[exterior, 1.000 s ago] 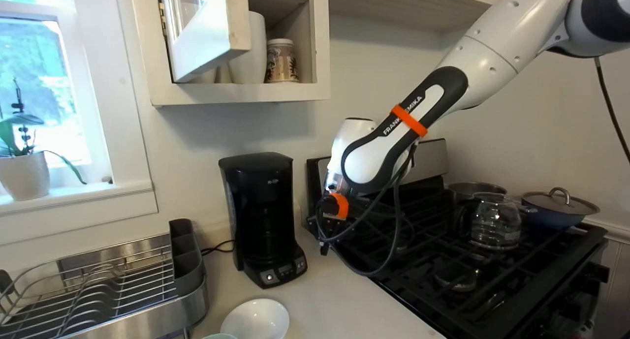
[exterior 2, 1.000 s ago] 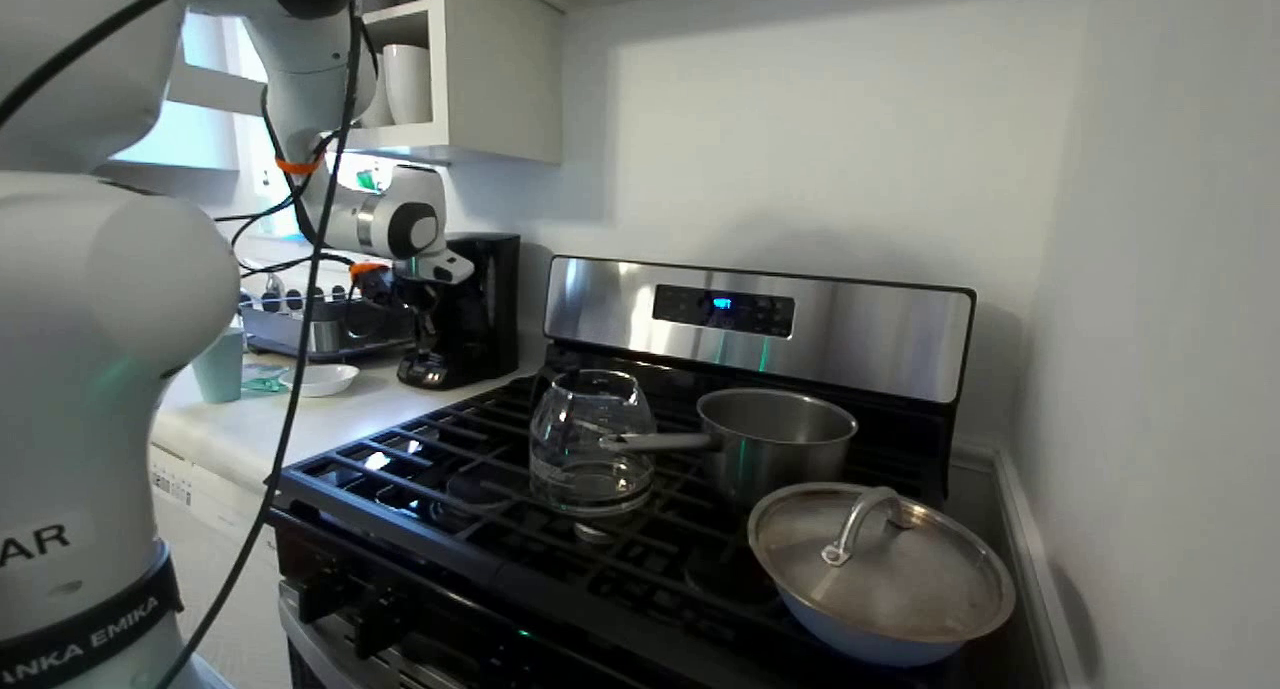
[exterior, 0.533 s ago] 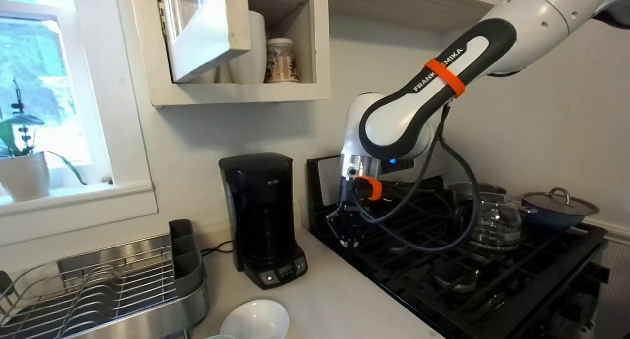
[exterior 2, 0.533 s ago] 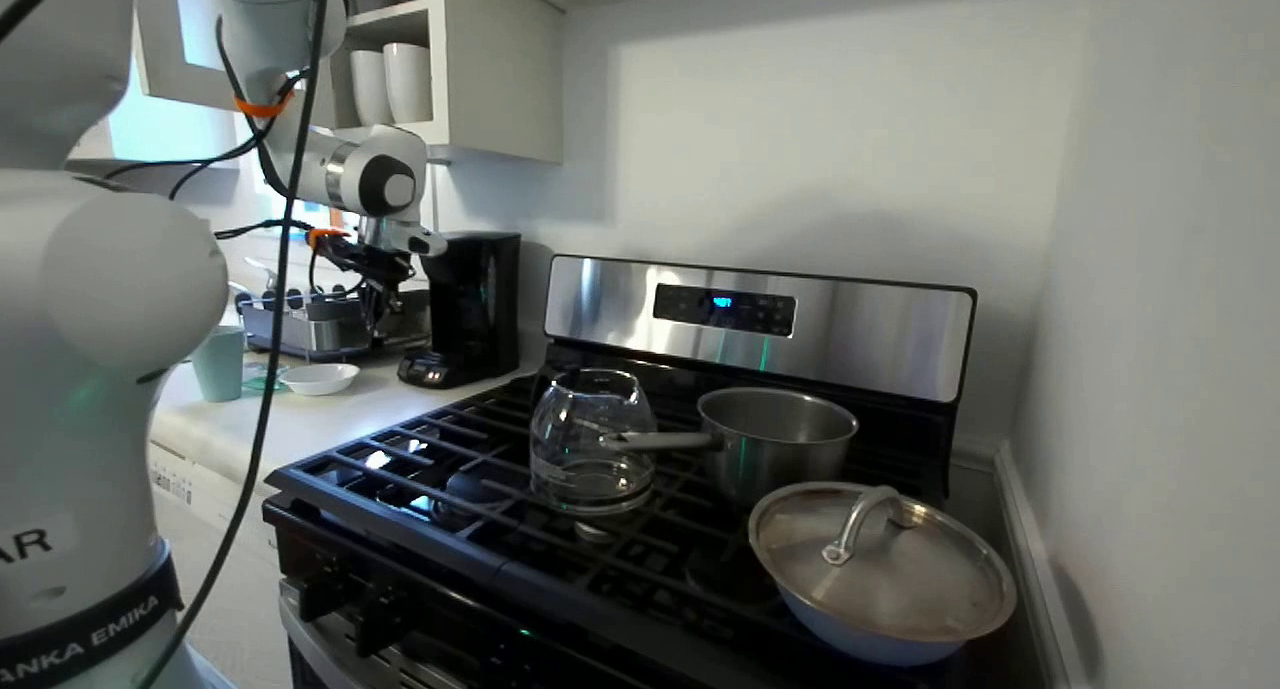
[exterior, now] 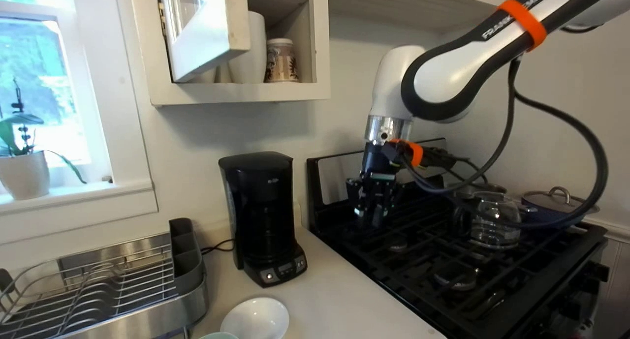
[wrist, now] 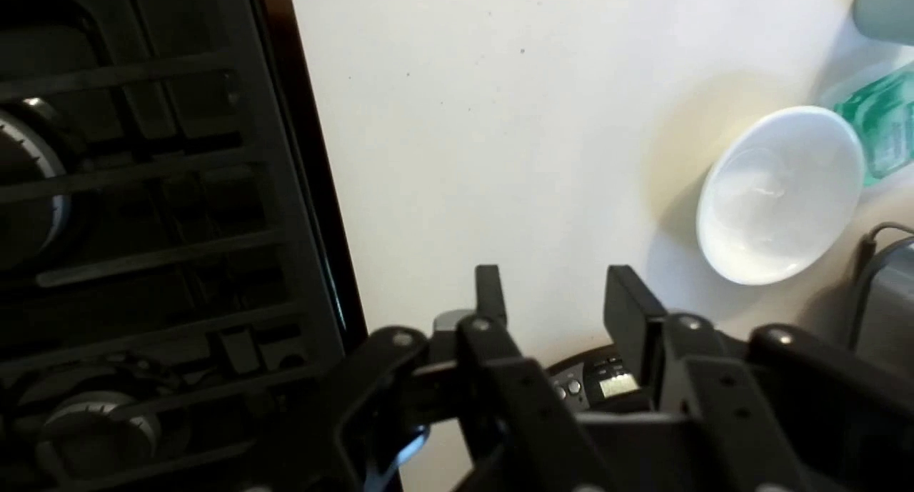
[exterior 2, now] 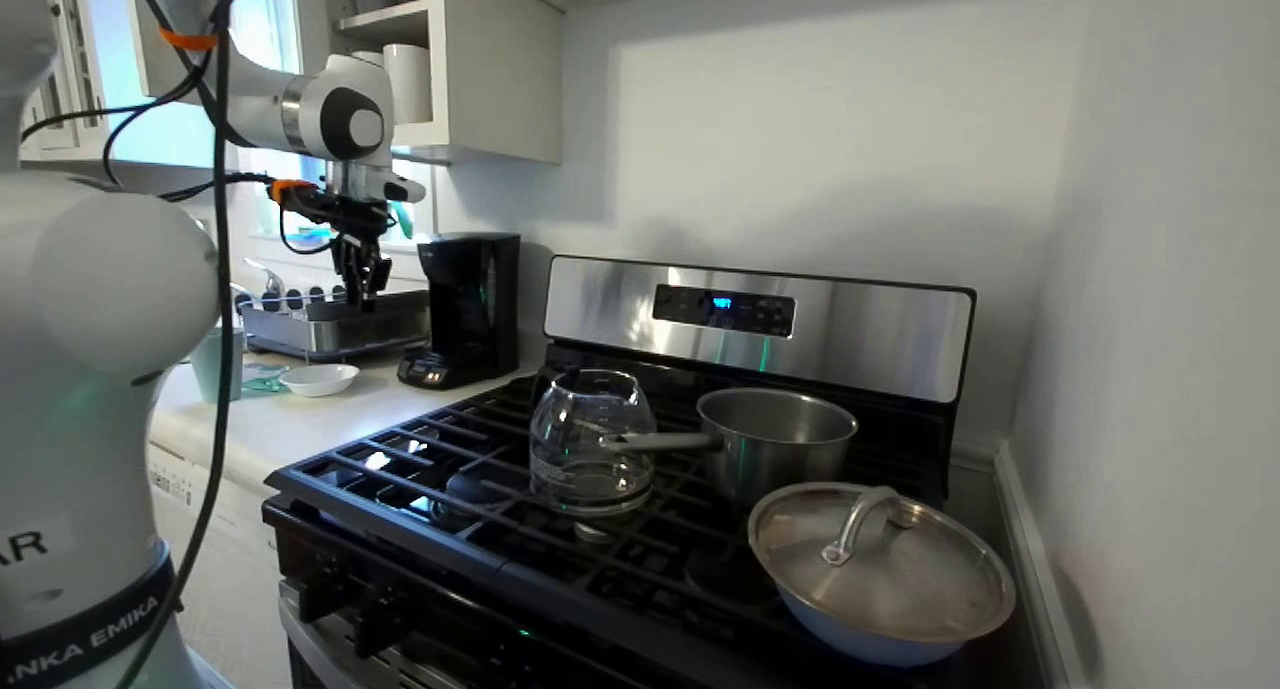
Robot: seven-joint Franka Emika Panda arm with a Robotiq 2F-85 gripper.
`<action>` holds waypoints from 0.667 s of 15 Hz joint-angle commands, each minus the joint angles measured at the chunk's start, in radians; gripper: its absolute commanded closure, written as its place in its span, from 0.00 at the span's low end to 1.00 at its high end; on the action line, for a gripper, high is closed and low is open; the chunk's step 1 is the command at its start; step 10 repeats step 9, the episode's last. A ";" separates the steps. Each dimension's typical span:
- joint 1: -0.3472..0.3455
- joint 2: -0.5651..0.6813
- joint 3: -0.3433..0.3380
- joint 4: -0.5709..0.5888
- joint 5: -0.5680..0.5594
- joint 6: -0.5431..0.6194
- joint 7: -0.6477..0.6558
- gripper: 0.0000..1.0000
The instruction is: Press the second button from the right at the bottom of the coffee machine
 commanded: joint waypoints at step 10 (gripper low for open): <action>-0.093 -0.224 0.070 -0.121 -0.159 0.075 -0.144 0.01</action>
